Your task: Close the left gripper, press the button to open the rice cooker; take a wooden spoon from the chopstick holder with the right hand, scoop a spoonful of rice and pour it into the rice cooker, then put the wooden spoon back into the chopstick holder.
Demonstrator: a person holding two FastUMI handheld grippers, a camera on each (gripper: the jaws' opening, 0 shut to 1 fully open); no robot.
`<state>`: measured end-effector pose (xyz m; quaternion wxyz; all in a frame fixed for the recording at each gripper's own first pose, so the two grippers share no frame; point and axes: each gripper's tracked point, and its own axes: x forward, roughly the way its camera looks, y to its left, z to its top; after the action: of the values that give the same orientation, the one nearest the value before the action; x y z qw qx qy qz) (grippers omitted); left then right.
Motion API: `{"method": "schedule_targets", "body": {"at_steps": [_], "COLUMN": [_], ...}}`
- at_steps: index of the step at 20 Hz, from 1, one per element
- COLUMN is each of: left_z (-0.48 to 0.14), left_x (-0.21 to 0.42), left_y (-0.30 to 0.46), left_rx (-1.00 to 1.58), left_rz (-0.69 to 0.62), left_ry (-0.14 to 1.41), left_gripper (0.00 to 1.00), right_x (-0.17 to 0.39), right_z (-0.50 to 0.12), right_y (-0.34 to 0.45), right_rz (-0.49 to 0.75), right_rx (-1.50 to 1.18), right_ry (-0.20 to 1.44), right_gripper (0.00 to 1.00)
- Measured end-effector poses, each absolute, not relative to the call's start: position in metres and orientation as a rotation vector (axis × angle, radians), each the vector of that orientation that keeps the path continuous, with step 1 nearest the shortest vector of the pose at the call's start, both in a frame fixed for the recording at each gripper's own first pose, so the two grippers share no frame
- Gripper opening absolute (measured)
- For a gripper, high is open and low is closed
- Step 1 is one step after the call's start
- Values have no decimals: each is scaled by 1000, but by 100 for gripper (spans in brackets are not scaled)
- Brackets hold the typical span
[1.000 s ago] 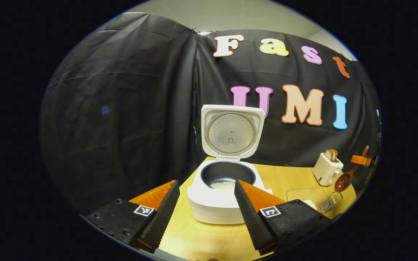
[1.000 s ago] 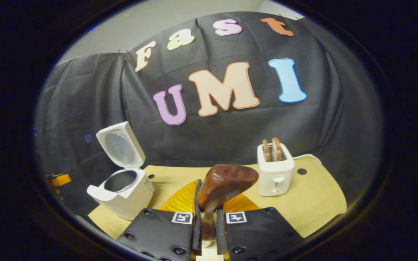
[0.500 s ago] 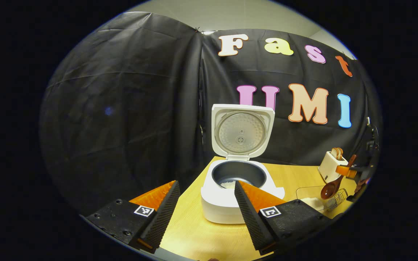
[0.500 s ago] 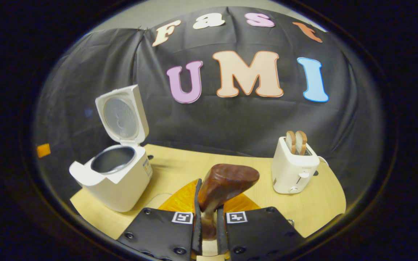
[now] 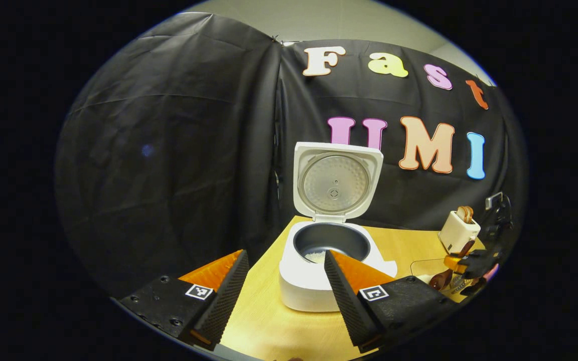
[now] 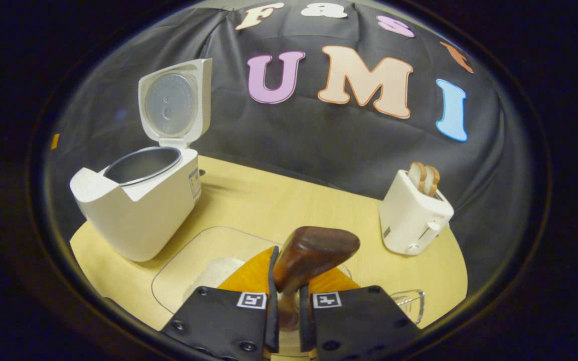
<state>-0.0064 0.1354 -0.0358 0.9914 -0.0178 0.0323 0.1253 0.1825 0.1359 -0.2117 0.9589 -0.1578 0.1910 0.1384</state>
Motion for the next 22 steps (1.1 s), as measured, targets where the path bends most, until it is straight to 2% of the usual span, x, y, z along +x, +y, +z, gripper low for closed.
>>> {"method": "schedule_targets", "body": {"at_steps": [9,15,21,22], "left_z": [-44,-46,-44,-44], "left_x": [9,15,22,22], "left_y": [131,124,120,119], "left_rx": [-72,-66,-68,-67], "left_rz": [190,145,112,106], "left_ry": [90,94,92,90], "left_gripper": [89,90,90,86], "right_x": [165,172,172,176], "right_z": [-231,-219,-179,-177], "right_y": [186,165,131,128], "right_rz": [340,278,247,245], "right_rx": [-47,215,537,567], "right_ry": [505,559,532,517], "right_gripper": [19,19,19,19]}}
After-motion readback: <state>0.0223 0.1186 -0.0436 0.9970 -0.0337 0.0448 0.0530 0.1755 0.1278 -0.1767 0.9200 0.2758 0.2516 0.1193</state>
